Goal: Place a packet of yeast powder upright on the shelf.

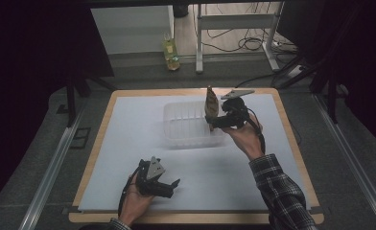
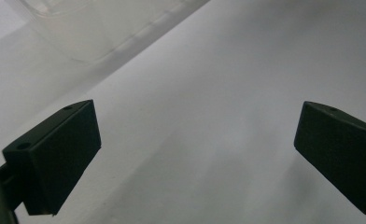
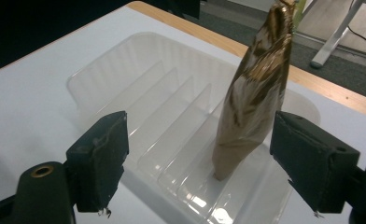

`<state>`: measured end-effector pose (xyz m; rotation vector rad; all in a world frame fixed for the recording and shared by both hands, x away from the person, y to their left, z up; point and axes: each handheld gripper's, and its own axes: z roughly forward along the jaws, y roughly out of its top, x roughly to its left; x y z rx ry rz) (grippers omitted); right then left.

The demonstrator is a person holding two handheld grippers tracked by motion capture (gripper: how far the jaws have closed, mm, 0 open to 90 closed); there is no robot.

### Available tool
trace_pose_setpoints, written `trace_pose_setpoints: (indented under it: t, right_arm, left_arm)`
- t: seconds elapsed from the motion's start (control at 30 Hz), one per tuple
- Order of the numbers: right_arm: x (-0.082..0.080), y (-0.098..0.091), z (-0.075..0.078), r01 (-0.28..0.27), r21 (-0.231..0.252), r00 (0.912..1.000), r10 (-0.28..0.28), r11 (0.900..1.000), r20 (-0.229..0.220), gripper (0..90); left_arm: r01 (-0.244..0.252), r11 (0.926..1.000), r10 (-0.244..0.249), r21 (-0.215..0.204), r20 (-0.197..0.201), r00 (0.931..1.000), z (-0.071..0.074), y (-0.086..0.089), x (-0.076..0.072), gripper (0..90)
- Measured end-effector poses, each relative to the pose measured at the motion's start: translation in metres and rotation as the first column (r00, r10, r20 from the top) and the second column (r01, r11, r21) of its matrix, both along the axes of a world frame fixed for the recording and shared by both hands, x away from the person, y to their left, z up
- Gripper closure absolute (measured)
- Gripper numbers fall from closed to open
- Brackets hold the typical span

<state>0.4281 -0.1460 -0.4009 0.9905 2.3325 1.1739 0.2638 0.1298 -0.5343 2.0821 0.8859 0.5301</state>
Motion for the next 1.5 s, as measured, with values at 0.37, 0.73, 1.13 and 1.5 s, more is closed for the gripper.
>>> trace_pose_setpoints:
  t: [0.37, 0.73, 1.13, 1.5]
  right_arm:
    - [-0.025, -0.006, -0.006, -0.057, -0.006, 0.9982, 0.058, 0.9983, 0.019, 17.4]
    - [-0.048, -0.017, -0.013, -0.082, -0.008, 0.9963, 0.082, 0.9966, 0.025, 13.3]
    - [-0.078, -0.038, -0.027, -0.088, -0.002, 0.9958, 0.088, 0.9962, 0.027, 7.6]
    - [-0.108, -0.064, -0.043, -0.078, -0.001, 0.9966, 0.078, 0.9969, 0.027, 2.9]
  left_arm:
    - [-0.029, 0.9989, 0.029, -0.036, -0.012, 0.9995, 0.001, 0.006, 0.001, 0.1]
    - [-0.038, 0.9983, 0.037, -0.044, -0.021, 0.9991, 0.003, 0.009, 0.002, 0.4]
    - [-0.056, 0.9979, 0.054, -0.033, -0.035, 0.9979, 0.003, 0.011, 0.002, 0.9]
    - [-0.065, 0.9968, 0.063, -0.046, -0.054, 0.9966, 0.004, 0.016, 0.001, 1.0]
